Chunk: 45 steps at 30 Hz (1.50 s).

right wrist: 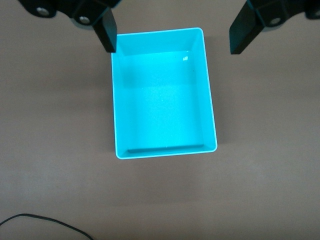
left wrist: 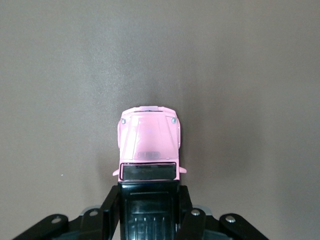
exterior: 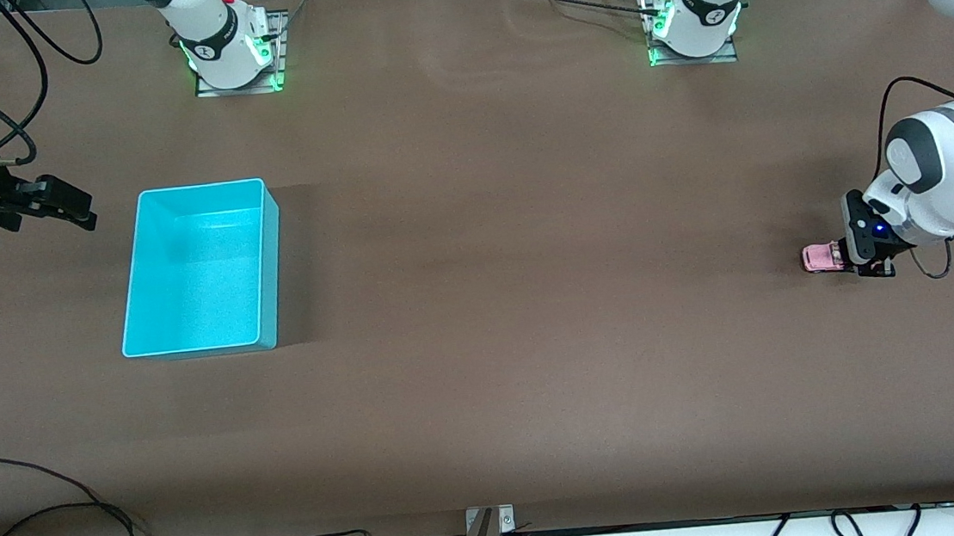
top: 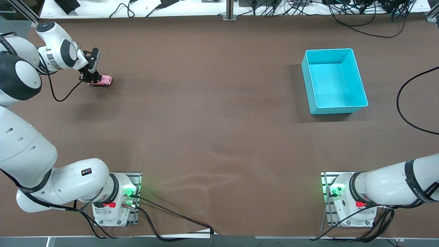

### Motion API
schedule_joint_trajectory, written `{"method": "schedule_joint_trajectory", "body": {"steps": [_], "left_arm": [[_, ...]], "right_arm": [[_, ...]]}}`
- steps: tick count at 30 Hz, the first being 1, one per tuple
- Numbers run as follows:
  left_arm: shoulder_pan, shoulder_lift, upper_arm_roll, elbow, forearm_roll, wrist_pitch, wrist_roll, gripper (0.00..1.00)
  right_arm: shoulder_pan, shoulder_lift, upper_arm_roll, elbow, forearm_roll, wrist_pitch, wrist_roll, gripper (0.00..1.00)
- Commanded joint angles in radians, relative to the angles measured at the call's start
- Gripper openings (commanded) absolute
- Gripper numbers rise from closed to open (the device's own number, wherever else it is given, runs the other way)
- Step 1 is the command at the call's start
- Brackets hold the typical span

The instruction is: Wind and store pink jeep toy

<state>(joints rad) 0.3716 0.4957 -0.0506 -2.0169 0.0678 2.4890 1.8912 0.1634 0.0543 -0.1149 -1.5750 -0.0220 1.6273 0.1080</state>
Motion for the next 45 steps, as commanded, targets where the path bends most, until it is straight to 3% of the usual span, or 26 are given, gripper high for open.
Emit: {"method": "schedule_joint_trajectory", "body": {"steps": [1, 13, 14, 15, 17, 18, 27, 45], "left_arm": [[0.018, 0.092, -0.006, 0.058, 0.018, 0.03, -0.001, 0.1], [0.029, 0.092, -0.006, 0.064, 0.014, 0.03, -0.029, 0.12], [0.029, 0.092, -0.006, 0.064, 0.015, 0.03, -0.029, 0.18], [0.029, 0.089, -0.006, 0.066, 0.021, 0.03, -0.02, 0.5], [0.029, 0.089, -0.006, 0.066, 0.021, 0.03, -0.014, 0.87], [0.029, 0.089, -0.006, 0.067, 0.021, 0.03, -0.008, 1.0], [0.029, 0.081, -0.006, 0.109, 0.021, 0.008, 0.026, 1.0], [0.029, 0.014, -0.008, 0.254, 0.01, -0.34, -0.076, 1.0]], "right_arm": [[0.002, -0.005, 0.001, 0.013, -0.006, -0.018, -0.001, 1.0], [0.002, -0.004, 0.001, 0.013, -0.006, -0.018, -0.001, 1.0], [0.002, -0.005, 0.001, 0.013, -0.006, -0.018, -0.001, 1.0], [0.002, -0.005, 0.001, 0.013, -0.006, -0.018, -0.001, 1.0], [0.002, -0.005, 0.001, 0.013, -0.006, -0.018, -0.001, 1.0], [0.002, -0.005, 0.001, 0.013, -0.006, -0.018, -0.001, 1.0], [0.002, -0.005, 0.001, 0.013, -0.006, -0.018, -0.001, 1.0], [0.002, -0.005, 0.001, 0.013, -0.006, -0.018, -0.001, 1.0]]}}
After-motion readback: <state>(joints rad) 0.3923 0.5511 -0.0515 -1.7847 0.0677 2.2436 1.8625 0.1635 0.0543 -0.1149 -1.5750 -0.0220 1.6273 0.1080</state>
